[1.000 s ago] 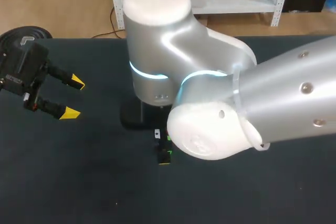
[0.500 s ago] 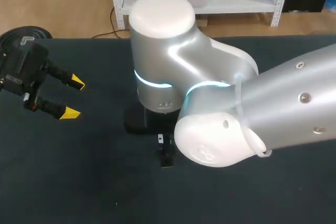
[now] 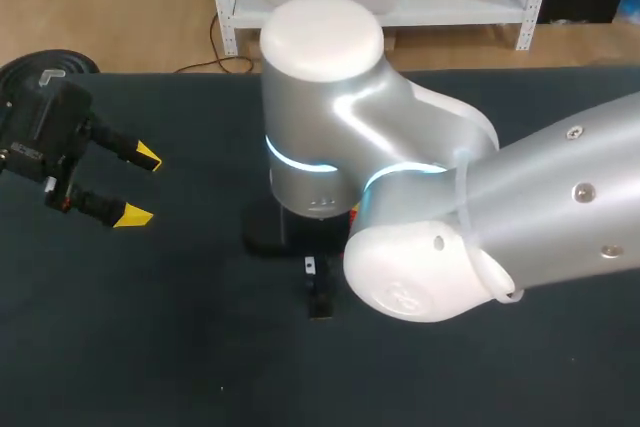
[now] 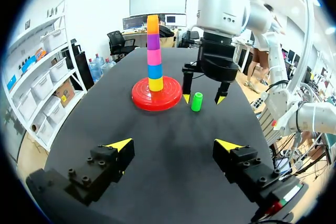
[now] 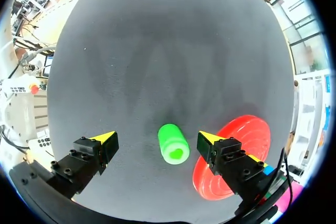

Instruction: Pick up and stack the cylinders on the red base in this order: pink,purple,orange,green

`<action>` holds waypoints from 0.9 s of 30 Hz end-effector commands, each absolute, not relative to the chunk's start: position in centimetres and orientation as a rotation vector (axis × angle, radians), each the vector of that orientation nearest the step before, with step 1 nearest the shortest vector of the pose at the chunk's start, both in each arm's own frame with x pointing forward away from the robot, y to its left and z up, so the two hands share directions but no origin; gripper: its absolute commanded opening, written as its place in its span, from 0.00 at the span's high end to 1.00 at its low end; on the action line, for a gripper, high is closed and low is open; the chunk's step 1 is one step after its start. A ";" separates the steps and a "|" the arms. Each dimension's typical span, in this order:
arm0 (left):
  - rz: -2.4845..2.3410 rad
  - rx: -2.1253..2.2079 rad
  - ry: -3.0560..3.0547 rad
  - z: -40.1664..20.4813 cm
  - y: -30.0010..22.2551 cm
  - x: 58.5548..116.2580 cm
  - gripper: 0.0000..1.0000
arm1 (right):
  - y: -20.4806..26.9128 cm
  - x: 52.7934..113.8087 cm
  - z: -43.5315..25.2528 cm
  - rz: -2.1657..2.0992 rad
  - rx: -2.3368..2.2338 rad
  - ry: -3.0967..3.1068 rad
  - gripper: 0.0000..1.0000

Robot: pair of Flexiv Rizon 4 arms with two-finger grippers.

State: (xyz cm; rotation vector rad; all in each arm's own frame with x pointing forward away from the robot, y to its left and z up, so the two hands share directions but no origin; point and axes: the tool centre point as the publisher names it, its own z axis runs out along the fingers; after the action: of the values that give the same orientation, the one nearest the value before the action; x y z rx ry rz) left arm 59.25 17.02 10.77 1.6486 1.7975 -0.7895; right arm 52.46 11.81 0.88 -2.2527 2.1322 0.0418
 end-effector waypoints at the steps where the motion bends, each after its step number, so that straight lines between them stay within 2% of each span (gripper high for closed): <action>1: -0.790 1.649 1.794 10.7 17.1 59.3 0.00 | 11.6 52.6 0.8 0.045 -2.248 2.127 0.00; 7: -0.790 1.649 1.794 10.7 17.1 59.3 0.00 | 11.7 52.8 0.8 0.046 -2.249 2.128 0.00; 9: -0.790 1.649 1.794 10.7 17.1 59.3 0.00 | 11.7 53.0 0.9 0.047 -2.253 2.127 0.07; 10: -0.790 1.649 1.794 10.7 17.1 59.3 0.00 | 11.7 53.1 0.9 0.045 -2.253 2.126 0.39; 11: -0.790 1.649 1.794 10.7 17.1 59.3 0.00 | 11.8 53.2 1.0 0.045 -2.254 2.125 0.62; 15: -0.790 1.649 1.794 10.7 17.1 59.3 0.00 | 11.9 53.4 1.0 0.038 -2.252 2.120 1.00; 27: -0.790 1.649 1.794 10.7 17.1 59.3 0.00 | 12.0 53.6 1.0 0.044 -2.244 2.121 1.00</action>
State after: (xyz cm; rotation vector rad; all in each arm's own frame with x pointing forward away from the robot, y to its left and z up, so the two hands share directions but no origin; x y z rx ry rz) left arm 59.25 17.02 10.77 1.6486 1.7975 -0.7895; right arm 53.55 12.05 1.02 -2.2445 2.1230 0.0381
